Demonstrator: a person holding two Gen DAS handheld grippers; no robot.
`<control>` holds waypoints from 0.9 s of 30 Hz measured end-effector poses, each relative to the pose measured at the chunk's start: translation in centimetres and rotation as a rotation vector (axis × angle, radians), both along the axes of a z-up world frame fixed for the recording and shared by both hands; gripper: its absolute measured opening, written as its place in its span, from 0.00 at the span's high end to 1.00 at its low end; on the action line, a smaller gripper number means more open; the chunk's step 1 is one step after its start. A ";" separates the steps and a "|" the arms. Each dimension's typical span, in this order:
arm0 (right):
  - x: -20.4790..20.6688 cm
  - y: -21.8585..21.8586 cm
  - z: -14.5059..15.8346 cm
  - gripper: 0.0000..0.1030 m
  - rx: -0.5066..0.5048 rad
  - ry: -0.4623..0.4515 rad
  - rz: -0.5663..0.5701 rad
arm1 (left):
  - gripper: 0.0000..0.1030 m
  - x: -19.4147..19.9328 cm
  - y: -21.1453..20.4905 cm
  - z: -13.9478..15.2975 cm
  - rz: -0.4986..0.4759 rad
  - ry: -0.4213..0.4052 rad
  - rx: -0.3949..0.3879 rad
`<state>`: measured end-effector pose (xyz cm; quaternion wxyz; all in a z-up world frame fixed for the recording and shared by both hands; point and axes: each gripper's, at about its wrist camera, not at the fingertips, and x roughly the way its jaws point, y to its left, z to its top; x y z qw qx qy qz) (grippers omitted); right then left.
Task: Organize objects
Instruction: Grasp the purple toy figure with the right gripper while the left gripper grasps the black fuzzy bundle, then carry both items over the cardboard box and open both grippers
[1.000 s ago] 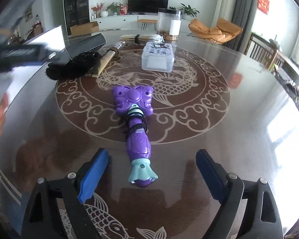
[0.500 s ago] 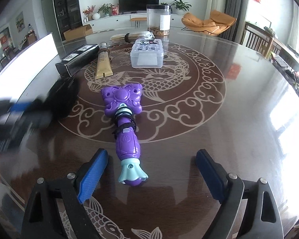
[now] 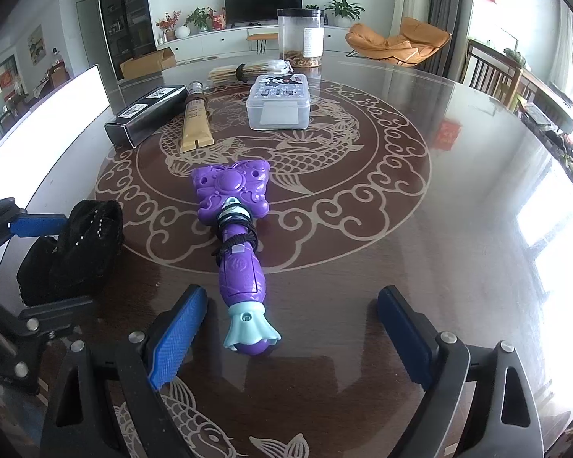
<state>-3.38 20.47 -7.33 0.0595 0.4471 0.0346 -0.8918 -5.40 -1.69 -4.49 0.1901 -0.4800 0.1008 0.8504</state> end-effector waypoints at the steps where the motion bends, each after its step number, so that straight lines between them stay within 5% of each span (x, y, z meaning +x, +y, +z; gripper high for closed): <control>1: 0.0 0.0 0.0 0.11 0.000 0.000 -0.003 | 0.55 0.2 -0.7 0.1 0.056 0.004 0.000; 5: 0.1 0.1 0.0 0.11 -0.005 -0.001 -0.002 | 0.52 1.5 -5.1 0.3 0.286 0.012 0.049; 7: 0.0 0.2 0.0 0.06 -0.013 -0.005 0.003 | 0.36 1.9 -6.7 0.1 0.354 0.010 0.052; 8: -0.1 0.1 0.0 0.04 -0.018 -0.010 0.010 | 0.21 1.9 -7.2 0.0 0.370 -0.002 0.047; 9: -0.1 0.1 -0.1 0.00 -0.024 -0.017 0.021 | 0.17 1.9 -7.7 -0.1 0.381 -0.015 0.045; 15: -2.8 -1.3 0.2 0.01 -0.008 -0.149 0.142 | 0.16 2.0 -7.5 -0.6 0.298 -0.022 -0.022; 17: -4.3 -2.0 0.6 0.11 -0.016 -0.194 0.161 | 0.17 1.7 -6.8 -0.7 0.258 -0.020 -0.025; 18: -4.8 -2.3 0.7 0.26 -0.011 -0.207 0.171 | 0.21 1.8 -6.6 -0.6 0.249 -0.015 -0.023; 20: -5.5 -3.4 1.0 0.54 0.060 -0.218 0.193 | 0.64 1.8 -6.2 -0.1 0.230 0.021 -0.013; 21: -5.5 -3.7 1.1 0.81 0.063 -0.220 0.206 | 0.67 1.8 -6.1 0.0 0.223 0.023 -0.004; 24: -5.4 -3.7 1.4 0.81 0.077 -0.238 0.178 | 0.69 2.1 -7.0 0.6 0.244 0.017 0.088; 27: -3.9 -1.8 2.2 0.81 -0.068 -0.246 0.115 | 0.69 3.5 -8.3 1.9 0.266 0.031 0.189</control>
